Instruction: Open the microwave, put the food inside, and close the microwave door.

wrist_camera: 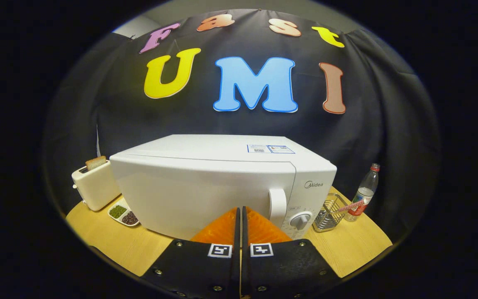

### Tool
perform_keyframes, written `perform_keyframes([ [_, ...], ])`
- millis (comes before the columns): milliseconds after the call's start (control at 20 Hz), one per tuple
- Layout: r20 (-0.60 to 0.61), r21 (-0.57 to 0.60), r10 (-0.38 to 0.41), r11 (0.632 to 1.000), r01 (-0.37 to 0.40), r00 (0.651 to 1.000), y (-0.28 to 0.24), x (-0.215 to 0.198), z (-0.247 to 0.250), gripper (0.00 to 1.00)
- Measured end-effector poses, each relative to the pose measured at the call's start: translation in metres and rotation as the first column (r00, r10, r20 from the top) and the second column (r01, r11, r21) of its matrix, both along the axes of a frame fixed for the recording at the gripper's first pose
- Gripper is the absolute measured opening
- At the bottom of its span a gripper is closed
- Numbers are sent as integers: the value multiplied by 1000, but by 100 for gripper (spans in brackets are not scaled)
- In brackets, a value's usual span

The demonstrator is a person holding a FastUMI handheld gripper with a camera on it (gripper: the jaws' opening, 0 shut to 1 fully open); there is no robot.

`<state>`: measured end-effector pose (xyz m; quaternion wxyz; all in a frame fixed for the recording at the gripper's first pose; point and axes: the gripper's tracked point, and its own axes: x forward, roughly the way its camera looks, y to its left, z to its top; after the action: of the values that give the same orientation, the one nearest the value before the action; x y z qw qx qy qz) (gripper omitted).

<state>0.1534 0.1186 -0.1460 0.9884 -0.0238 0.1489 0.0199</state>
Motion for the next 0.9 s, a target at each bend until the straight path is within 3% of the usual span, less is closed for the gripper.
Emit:
perform_keyframes([
  [550, 140, 41, -95, 995, 90, 986, -5, -88, 69, 2],
  [900, 165, 32, -92, 996, 88, 982, 2, -145, 76, 5],
])
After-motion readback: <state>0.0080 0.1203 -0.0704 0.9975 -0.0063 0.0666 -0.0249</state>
